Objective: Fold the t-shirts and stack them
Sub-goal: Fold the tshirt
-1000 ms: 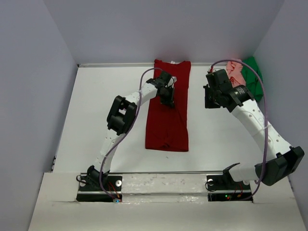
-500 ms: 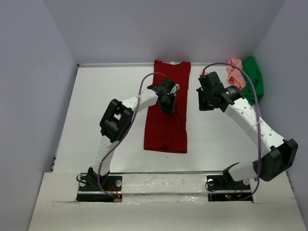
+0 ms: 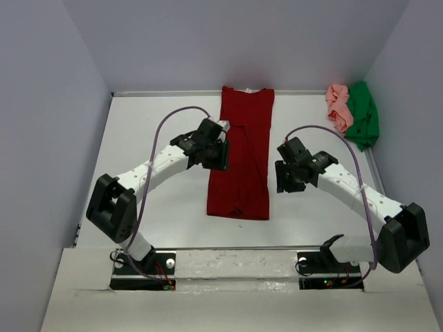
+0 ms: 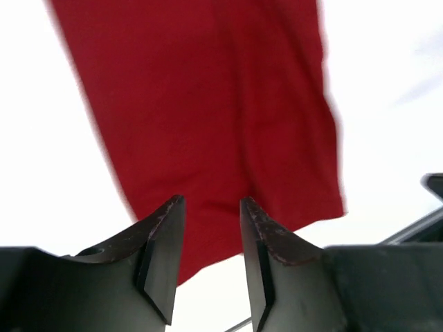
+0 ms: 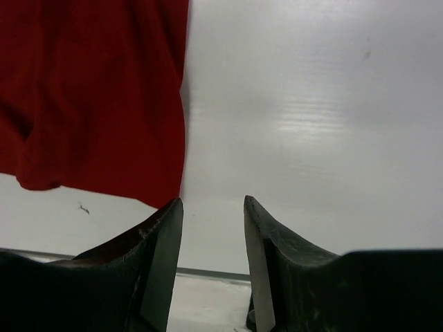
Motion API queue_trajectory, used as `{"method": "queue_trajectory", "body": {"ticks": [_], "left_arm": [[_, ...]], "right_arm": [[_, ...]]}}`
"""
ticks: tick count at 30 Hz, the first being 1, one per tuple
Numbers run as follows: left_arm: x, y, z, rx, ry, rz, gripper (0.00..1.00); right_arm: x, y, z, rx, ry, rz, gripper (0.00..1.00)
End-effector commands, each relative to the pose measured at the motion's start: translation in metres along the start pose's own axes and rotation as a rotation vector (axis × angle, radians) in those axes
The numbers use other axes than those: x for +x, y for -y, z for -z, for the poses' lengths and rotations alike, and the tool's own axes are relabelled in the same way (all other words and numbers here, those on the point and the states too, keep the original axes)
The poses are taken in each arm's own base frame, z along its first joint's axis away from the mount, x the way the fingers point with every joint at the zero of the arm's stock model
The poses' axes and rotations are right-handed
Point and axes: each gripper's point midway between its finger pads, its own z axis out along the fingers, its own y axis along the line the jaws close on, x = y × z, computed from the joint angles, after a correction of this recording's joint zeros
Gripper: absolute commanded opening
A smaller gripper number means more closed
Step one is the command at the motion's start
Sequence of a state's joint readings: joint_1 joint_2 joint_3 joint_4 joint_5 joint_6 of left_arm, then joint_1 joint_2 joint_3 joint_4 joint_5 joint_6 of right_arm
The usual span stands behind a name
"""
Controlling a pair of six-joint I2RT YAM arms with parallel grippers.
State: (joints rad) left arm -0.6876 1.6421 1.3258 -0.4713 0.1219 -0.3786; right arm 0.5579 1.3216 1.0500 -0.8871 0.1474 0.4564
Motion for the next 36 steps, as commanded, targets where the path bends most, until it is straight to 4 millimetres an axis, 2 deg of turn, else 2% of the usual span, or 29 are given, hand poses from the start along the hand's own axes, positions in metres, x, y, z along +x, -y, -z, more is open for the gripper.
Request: {"method": "queue_trajectory", "body": {"ticks": [1,3,7,9,11,15,19,23,24,31,36], "left_arm": [[0.05,-0.042,-0.003,-0.044,-0.081,0.084,0.49],[0.067,-0.042,-0.004,0.024,-0.105,0.097,0.54],[0.083,-0.031,-0.012,0.13,-0.148,0.129,0.53],[0.084,-0.026,-0.015,0.165,-0.149,0.131,0.52],[0.081,-0.023,-0.015,0.176,-0.145,0.138,0.51],[0.078,-0.023,-0.015,0.177,-0.14,0.137,0.51],[0.09,-0.03,-0.02,0.147,-0.177,0.148,0.51],[0.101,-0.04,-0.016,0.099,-0.185,0.173,0.52],[0.105,-0.043,-0.013,0.075,-0.193,0.182,0.52],[0.125,-0.06,-0.001,-0.02,-0.205,0.254,0.54],[0.141,-0.061,0.005,-0.01,-0.217,0.288,0.55]], "right_arm": [[0.002,-0.03,0.01,-0.207,0.08,-0.079,0.47],[0.012,-0.044,0.009,-0.301,0.074,-0.065,0.48],[0.016,-0.062,0.008,-0.402,0.047,-0.046,0.46],[0.013,-0.066,0.008,-0.41,0.028,-0.044,0.44],[0.013,-0.082,0.016,-0.458,0.012,-0.001,0.44],[0.01,-0.099,0.019,-0.489,0.015,0.047,0.46],[0.016,-0.089,-0.002,-0.386,-0.032,0.025,0.46],[0.025,-0.085,-0.003,-0.377,-0.016,-0.014,0.48],[0.033,-0.083,-0.006,-0.369,-0.029,-0.015,0.48],[0.058,-0.065,-0.014,-0.314,-0.047,-0.088,0.49],[0.085,-0.05,-0.037,-0.243,-0.097,-0.131,0.49]]}}
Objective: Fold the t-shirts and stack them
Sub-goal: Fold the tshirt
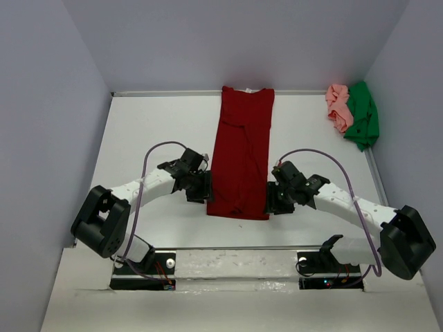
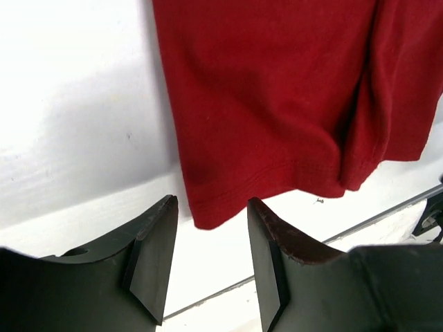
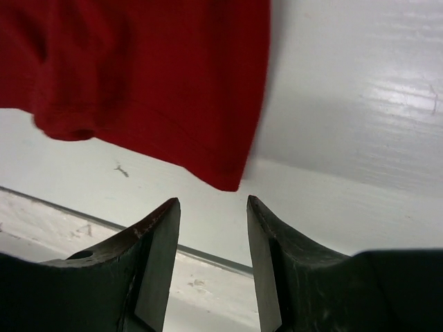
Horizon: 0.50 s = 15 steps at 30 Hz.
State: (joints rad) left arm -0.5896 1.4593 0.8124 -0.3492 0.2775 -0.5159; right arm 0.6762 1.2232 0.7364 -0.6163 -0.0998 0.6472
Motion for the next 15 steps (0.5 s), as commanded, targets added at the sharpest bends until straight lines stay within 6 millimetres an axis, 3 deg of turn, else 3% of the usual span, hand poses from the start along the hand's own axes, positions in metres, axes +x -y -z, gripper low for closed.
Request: {"method": "queue_trajectory", "body": {"ticks": [1,6,15], "left_arm": [[0.013,-0.003,0.008,0.001,-0.004,0.042,0.55],[0.032,-0.011,0.001,0.011,-0.044,0.057,0.55],[0.037,-0.011,-0.004,0.024,-0.052,0.083,0.55]], "right_arm": [[0.011,0.012,-0.014,0.045,0.016,-0.048,0.49],[0.019,0.013,-0.028,0.048,0.012,-0.065,0.49],[0.015,0.007,-0.032,0.05,0.02,-0.059,0.49]]}}
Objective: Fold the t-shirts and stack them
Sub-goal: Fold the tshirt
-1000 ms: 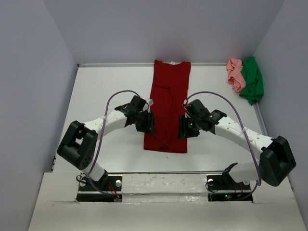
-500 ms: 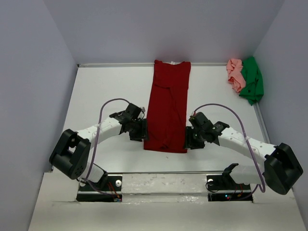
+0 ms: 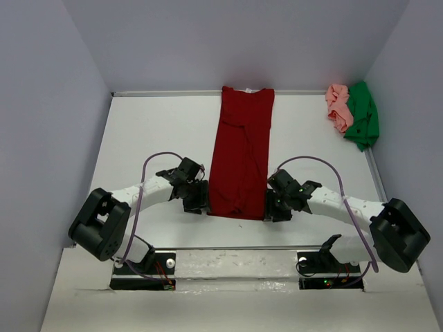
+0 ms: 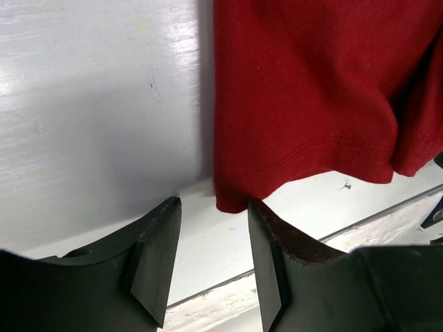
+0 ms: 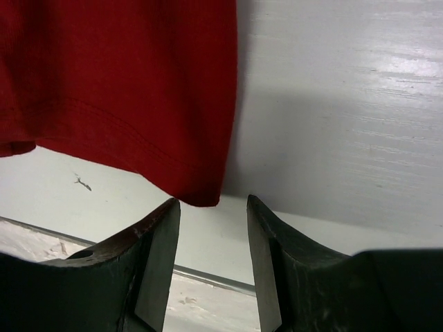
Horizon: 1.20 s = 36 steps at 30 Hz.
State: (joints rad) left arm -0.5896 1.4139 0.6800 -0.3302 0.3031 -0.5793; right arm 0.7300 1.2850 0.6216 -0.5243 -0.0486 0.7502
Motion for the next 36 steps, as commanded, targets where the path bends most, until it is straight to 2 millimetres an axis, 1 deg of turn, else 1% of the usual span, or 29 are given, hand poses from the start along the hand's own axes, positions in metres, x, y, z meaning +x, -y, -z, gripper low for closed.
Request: {"method": "queue_trajectory", "body": {"ticks": [1,6,12,14,16,17,20,21,24,32,36], "left_arm": [[0.0,0.007,0.001,0.042,0.013,0.004,0.55],[0.0,0.006,-0.008,0.044,0.006,0.009,0.55],[0.0,0.008,-0.013,0.057,-0.005,0.012,0.54],[0.001,0.007,-0.013,0.056,-0.004,0.012,0.53],[0.002,0.005,-0.013,0.052,-0.004,0.013,0.47],[0.003,0.004,-0.013,0.05,-0.004,0.013,0.38],[0.005,0.003,-0.014,0.05,-0.007,0.014,0.19],[0.006,0.001,-0.014,0.044,-0.011,0.016,0.08],[0.006,0.0,-0.014,0.038,-0.01,0.015,0.0],[0.006,0.0,-0.016,0.04,-0.01,0.012,0.0],[0.006,0.001,-0.017,0.046,-0.015,0.01,0.0]], "right_arm": [[-0.016,-0.015,0.002,-0.036,0.072,-0.002,0.49],[-0.018,-0.017,0.006,-0.05,0.083,-0.003,0.49],[-0.017,-0.014,0.009,-0.036,0.088,-0.025,0.49],[-0.022,-0.008,0.011,0.005,0.113,-0.042,0.49],[-0.025,-0.005,0.011,0.022,0.129,-0.052,0.49],[-0.026,-0.004,0.009,0.036,0.126,-0.057,0.49],[-0.026,-0.002,0.003,0.06,0.114,-0.061,0.49],[-0.025,0.0,-0.002,0.078,0.103,-0.062,0.49],[-0.025,0.002,-0.005,0.094,0.101,-0.068,0.49],[-0.026,0.004,-0.002,0.089,0.126,-0.086,0.49],[-0.024,0.005,-0.006,0.095,0.114,-0.085,0.49]]}}
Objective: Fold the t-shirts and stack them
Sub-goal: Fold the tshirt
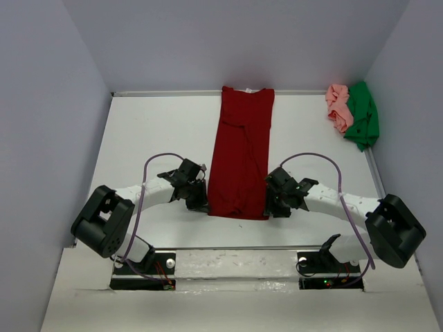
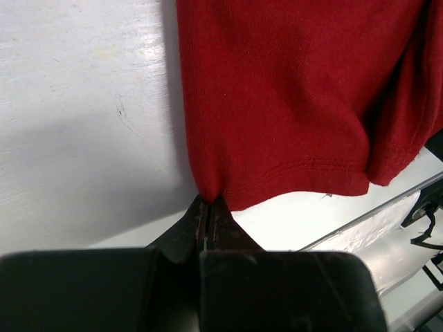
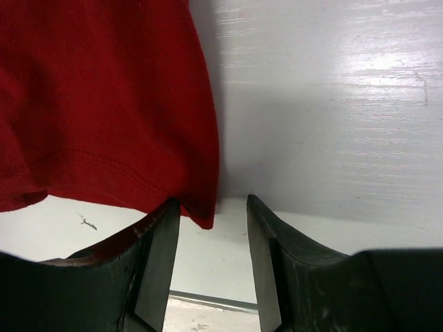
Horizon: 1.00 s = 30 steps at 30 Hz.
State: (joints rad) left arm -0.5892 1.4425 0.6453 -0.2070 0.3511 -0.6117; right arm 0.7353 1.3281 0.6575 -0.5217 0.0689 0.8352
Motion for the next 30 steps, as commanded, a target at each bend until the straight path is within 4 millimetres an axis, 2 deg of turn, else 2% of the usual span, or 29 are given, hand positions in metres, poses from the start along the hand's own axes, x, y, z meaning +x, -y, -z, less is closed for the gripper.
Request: {"method": "queue_trajectory", "body": {"ticks": [1,8,14,24,28,30], "left_arm": [[0.011,-0.01,-0.005,-0.027,-0.033,-0.004,0.0],[0.013,-0.01,-0.006,-0.021,-0.038,-0.01,0.0],[0.012,-0.011,-0.006,-0.021,-0.038,-0.01,0.0],[0.012,-0.012,-0.012,-0.026,-0.054,-0.016,0.0],[0.013,-0.012,-0.013,-0.026,-0.062,-0.018,0.0],[0.012,-0.011,-0.013,-0.023,-0.062,-0.017,0.0]], "right_arm": [[-0.003,0.001,-0.003,0.014,0.03,-0.006,0.49],[-0.011,-0.014,-0.01,-0.021,0.029,0.02,0.49],[-0.016,-0.03,0.009,-0.08,0.051,0.036,0.49],[-0.023,-0.029,0.045,-0.095,0.106,0.004,0.49],[-0.026,-0.028,0.043,-0.081,0.113,0.012,0.49],[-0.024,-0.026,0.036,-0.055,0.099,0.019,0.49]]}}
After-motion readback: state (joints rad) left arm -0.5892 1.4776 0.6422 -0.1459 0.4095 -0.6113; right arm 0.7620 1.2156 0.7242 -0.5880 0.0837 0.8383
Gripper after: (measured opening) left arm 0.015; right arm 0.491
